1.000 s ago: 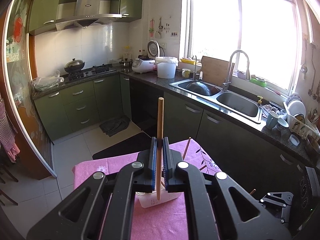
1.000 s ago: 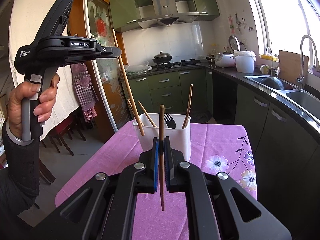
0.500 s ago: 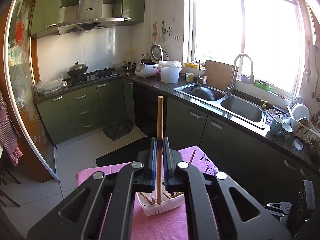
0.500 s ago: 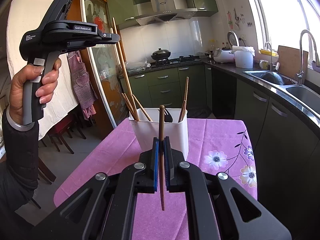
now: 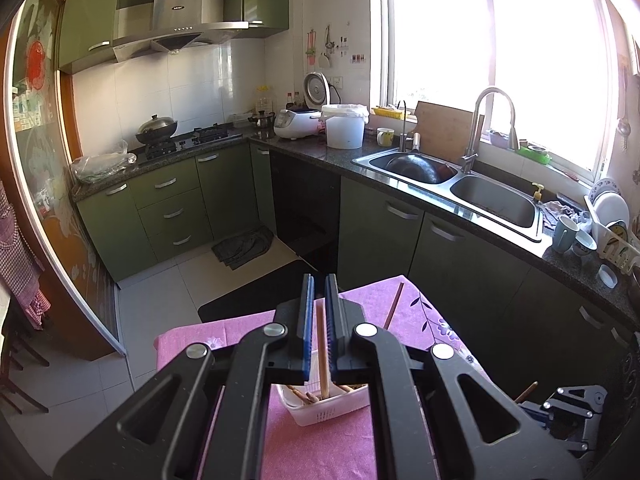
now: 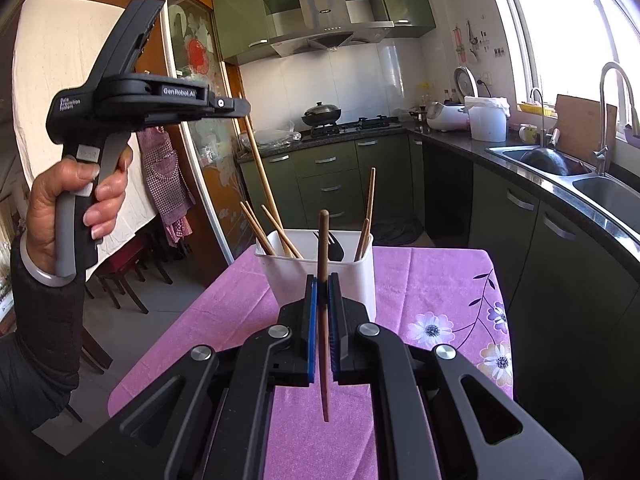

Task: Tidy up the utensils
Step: 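Lower the left gripper's chopstick into the white holder while the right gripper carries its chopstick over, then open the left gripper and drop the right gripper's chopstick into the holder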

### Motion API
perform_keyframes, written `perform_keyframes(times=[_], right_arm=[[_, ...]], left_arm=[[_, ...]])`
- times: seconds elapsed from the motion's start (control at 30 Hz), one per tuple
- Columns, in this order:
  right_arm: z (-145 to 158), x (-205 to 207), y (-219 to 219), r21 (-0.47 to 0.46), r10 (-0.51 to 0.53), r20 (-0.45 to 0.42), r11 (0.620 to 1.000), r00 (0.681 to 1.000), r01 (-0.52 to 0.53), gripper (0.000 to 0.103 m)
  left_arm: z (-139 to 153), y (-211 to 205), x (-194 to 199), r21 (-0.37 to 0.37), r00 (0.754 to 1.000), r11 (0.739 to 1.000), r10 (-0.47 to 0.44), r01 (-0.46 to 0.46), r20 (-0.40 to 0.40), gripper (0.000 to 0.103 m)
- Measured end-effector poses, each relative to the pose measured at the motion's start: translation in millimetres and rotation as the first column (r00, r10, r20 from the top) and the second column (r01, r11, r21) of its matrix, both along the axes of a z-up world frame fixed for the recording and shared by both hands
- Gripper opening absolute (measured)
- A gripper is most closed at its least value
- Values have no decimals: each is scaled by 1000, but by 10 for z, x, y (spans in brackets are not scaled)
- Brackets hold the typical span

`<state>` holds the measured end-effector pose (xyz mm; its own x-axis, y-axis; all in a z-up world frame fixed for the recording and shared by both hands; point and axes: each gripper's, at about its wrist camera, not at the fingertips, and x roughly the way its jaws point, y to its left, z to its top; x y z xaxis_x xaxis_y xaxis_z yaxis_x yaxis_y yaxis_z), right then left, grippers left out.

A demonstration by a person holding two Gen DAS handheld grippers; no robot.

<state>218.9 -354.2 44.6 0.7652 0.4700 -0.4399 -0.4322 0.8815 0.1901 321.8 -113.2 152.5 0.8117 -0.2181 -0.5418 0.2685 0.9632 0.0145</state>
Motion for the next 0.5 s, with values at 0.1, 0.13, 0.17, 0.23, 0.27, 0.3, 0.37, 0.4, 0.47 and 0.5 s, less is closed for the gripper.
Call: perform_keyframes(times=[0.1, 0.13, 0.17, 0.23, 0.27, 0.3, 0.37, 0.4, 0.47, 0.5], right_arm=[[196, 84, 26, 32, -4, 40, 999, 999, 3, 6], [283, 117, 32, 48, -6, 54, 999, 999, 3, 6], [363, 156, 35, 64, -11, 71, 998, 997, 7, 6], [522, 240, 55, 85, -34, 113, 996, 993, 25, 6], [593, 287, 73, 95, -43, 130, 995, 991, 31, 6], [659, 344, 90, 103, -49, 140, 994, 989, 35, 6], [767, 467, 131, 116, -72, 163, 992, 984, 53, 6], [811, 523, 156, 115, -85, 177, 991, 981, 65, 6], [872, 658, 187, 128, -96, 180, 989, 979, 74, 6], [894, 717, 203, 132, -104, 183, 988, 978, 80, 6]], left_arm=[[-151, 20, 60, -2, 999, 1000, -4, 3, -35, 12], [-192, 34, 69, -6, 999, 1000, -4, 3, -44, 14], [-220, 52, 67, -10, 999, 1000, -6, 5, -48, 15], [-247, 92, 13, -25, 999, 1000, -14, 13, -42, 15], [-244, 113, -30, -32, 999, 999, -16, 15, -32, 16], [-239, 128, -85, -35, 1000, 999, -14, 14, -19, 21], [-239, 168, -208, -34, 1000, 999, -10, 11, 12, 33], [-250, 186, -272, -33, 1000, 999, -10, 11, 23, 38], [-288, 204, -399, -27, 999, 1000, -9, 10, 41, 38], [-319, 225, -462, -29, 999, 1000, -6, 8, 49, 39]])
